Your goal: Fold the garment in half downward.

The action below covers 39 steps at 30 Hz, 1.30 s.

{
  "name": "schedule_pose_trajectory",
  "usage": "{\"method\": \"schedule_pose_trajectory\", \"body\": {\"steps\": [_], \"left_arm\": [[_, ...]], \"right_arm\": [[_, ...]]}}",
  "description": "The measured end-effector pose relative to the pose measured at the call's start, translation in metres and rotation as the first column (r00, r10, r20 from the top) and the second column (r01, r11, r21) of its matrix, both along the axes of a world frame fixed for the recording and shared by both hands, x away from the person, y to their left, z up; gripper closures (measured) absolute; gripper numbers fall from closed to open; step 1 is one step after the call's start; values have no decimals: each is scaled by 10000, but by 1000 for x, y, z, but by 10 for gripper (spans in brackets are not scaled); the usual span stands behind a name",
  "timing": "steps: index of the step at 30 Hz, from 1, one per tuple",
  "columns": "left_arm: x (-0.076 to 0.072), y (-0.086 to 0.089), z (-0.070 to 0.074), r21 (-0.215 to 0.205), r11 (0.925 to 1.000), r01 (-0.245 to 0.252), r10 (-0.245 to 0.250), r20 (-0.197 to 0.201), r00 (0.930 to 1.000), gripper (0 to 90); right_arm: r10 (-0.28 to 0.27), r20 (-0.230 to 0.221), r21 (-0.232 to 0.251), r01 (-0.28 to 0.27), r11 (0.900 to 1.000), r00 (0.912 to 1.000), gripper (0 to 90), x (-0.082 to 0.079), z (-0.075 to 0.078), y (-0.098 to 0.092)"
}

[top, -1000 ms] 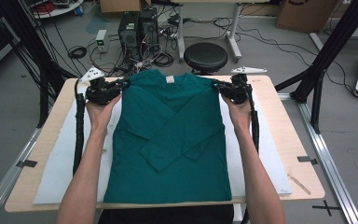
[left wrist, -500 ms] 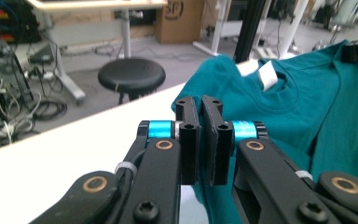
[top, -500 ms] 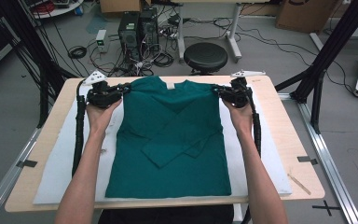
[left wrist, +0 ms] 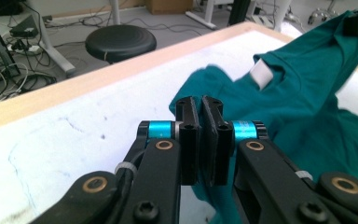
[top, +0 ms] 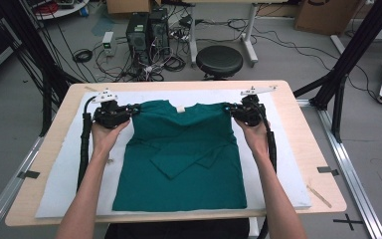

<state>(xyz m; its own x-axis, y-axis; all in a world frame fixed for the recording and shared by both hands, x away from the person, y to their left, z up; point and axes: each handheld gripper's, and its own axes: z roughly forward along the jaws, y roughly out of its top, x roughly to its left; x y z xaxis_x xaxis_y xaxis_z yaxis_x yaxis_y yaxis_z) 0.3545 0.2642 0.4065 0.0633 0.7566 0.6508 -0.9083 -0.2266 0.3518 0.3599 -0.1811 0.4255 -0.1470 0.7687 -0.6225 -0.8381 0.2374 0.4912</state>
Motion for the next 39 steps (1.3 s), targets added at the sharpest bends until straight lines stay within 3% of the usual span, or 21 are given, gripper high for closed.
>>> {"method": "schedule_pose_trajectory", "body": {"steps": [2, 9, 14, 20, 22, 29, 39], "left_arm": [[3, -1, -5, 93, 9997, -210, 210, -29, 9998, 853], [19, 3, -21, 297, 9995, -134, 137, -101, 9999, 853], [32, 5, -33, 411, 9980, -470, 487, -397, 9980, 853], [38, 5, -53, 790, 9962, -359, 382, -281, 9989, 853], [40, 4, -59, 884, 9943, -595, 619, -241, 9978, 852], [48, 2, -77, 1238, 9903, -632, 688, -412, 9968, 853], [58, 9, -106, 1833, 9825, -342, 576, -1238, 9906, 852]], "right_arm": [[-292, -371, -150, 287, 9995, 9989, 850, 3, -1, -2], [-396, -353, -352, 384, 9986, 9986, 850, 17, -21, -3], [-416, -510, -577, 386, 9976, 9978, 850, 35, -36, -3], [-195, -676, -615, 154, 9980, 9975, 849, 53, -57, -8], [-71, -697, -597, 29, 9982, 9975, 849, 58, -63, -10], [260, -777, -725, -317, 9969, 9966, 848, 69, -84, -17], [389, -865, -1180, -490, 9918, 9955, 846, 71, -114, -20]]}}
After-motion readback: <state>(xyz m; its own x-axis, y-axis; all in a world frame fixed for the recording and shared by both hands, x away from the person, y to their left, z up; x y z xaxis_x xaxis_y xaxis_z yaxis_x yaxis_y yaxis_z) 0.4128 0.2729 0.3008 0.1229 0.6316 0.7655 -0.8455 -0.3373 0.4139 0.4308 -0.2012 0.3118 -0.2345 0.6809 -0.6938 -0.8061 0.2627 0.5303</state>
